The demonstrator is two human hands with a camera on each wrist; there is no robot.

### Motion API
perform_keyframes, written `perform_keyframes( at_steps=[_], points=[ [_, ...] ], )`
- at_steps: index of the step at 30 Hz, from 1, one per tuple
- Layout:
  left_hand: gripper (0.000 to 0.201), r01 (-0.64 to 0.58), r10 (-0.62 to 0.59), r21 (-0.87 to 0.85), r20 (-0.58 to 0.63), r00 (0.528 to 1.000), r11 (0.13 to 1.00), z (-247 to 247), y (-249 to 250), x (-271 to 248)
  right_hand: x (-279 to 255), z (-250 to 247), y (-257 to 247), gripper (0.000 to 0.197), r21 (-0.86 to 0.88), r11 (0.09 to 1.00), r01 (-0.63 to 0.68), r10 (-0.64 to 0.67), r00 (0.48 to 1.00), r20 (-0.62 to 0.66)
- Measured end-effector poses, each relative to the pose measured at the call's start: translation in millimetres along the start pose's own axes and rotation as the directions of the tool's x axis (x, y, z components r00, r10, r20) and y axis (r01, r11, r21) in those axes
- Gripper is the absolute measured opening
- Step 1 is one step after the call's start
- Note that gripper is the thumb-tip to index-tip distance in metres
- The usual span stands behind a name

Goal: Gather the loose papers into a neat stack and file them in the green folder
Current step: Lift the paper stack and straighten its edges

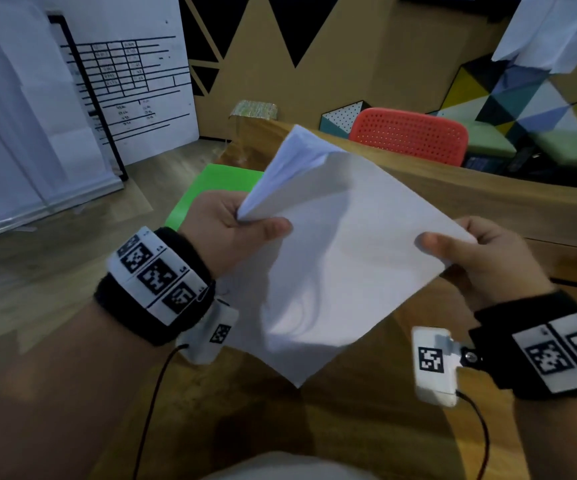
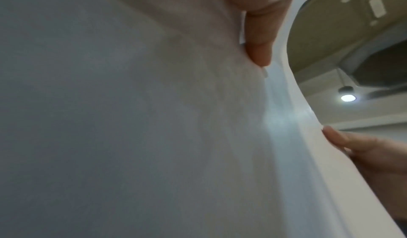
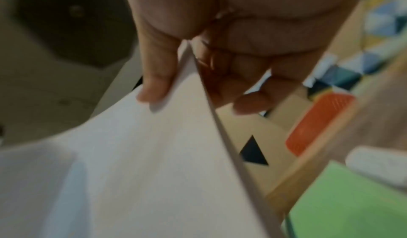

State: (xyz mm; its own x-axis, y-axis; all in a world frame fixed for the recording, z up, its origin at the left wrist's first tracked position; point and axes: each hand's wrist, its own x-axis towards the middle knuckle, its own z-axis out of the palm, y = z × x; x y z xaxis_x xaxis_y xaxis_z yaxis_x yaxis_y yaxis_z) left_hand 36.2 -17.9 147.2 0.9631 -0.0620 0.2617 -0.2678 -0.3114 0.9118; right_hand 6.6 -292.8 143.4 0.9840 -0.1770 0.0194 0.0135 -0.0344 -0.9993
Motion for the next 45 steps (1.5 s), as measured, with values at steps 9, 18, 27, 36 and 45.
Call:
perform_keyframes(
  at_steps=[9, 18, 27, 36, 45],
  points=[
    [0.032, 0.16, -0.207, -0.185, -0.271, 0.94, 0.97, 38.6, -35.5, -22.5, -16.4, 56.4, 28.0, 0.03, 0.18, 0.965, 0.189, -0.156, 0.971, -0.18],
    [0.025, 0.248, -0.291, -0.219, -0.193, 0.937, 0.944, 48.7, -58.4, -29.5, -16.3, 58.1, 46.9, 0.027, 0.094, 0.986, 0.135, -0.116, 0.976, -0.185],
    [0.015, 0.159, -0.199, -0.222, -0.171, 0.965, 0.962, 39.0, -27.2, -22.6, -14.2, 54.4, 43.5, 0.028, 0.143, 0.976, 0.164, -0.139, 0.975, -0.172],
    [0.029, 0.215, -0.264, -0.218, -0.227, 0.938, 0.952, 49.9, -39.9, -29.0, -22.2, 57.3, 46.5, 0.029, 0.166, 0.964, 0.21, -0.171, 0.961, -0.219],
    [0.007, 0.2, -0.26, -0.244, -0.245, 0.934, 0.949, 50.6, -37.1, -29.3, -23.0, 57.2, 50.3, 0.034, 0.156, 0.958, 0.239, -0.202, 0.954, -0.223]
  ],
)
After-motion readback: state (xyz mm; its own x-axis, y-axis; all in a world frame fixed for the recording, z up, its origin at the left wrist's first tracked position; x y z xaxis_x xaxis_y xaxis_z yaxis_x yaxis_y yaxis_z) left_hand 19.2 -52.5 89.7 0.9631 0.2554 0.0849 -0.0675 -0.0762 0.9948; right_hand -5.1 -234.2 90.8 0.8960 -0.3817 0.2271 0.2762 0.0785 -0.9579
